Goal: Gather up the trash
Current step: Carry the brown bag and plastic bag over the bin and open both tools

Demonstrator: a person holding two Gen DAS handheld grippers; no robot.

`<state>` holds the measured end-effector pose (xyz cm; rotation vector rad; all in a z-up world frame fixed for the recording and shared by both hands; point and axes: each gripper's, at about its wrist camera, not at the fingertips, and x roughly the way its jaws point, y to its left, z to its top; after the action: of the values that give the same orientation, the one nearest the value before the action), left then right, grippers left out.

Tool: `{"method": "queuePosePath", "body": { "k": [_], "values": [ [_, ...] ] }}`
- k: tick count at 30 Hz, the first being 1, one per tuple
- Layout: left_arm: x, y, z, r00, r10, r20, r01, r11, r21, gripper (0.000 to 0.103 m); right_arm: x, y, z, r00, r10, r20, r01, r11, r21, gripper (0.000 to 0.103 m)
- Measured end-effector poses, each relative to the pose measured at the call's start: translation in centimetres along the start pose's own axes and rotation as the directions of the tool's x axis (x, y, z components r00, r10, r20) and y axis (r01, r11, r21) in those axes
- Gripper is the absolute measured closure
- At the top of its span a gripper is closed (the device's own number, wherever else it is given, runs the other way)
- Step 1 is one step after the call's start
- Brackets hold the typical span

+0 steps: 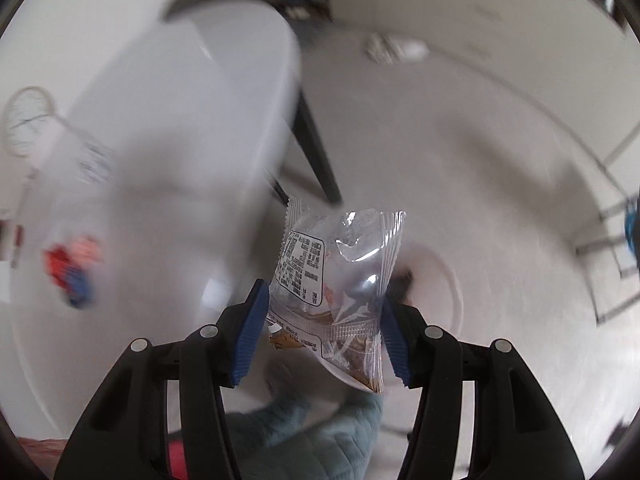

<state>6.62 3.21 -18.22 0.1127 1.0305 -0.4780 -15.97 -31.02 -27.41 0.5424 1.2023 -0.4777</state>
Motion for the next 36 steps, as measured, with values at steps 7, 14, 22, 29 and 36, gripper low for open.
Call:
{"method": "queuePosePath", "body": {
  "k": [7,14,22,29,36],
  "values": [
    [-2.0,-7.0,-3.1,0.999,-0.041,-0.028,0.044,0.993,0.108,0.08,11.2,-5.3,-2.5,0.979,-0.083,-0.186,0.092,0.995,0.043,0.027],
    [-2.0,-18.3,-4.1,0.992,-0.102,-0.075,0.119,0.954,0.275,0.08,13.0,-9.8,-3.1,0.969,-0.072,-0.236,0.097,0.991,0.093,0.015],
    [3.2,-32.3,-8.4,0.946,-0.2,-0.257,0.306,0.813,0.495,0.078,5.7,-16.5,-4.5,0.993,-0.057,-0.105,0.078,0.976,0.205,0.007],
    [14.5,-40.1,-15.2,0.887,-0.07,-0.456,0.364,0.713,0.599,0.063,3.1,-21.2,-7.2,0.988,-0.121,-0.1,0.139,0.971,0.195,0.006],
    [17.9,-41.3,-18.5,0.852,-0.031,-0.522,0.38,0.723,0.577,0.021,3.1,-23.2,-8.7,0.983,-0.12,-0.136,0.146,0.968,0.204,0.004]
  ]
}}
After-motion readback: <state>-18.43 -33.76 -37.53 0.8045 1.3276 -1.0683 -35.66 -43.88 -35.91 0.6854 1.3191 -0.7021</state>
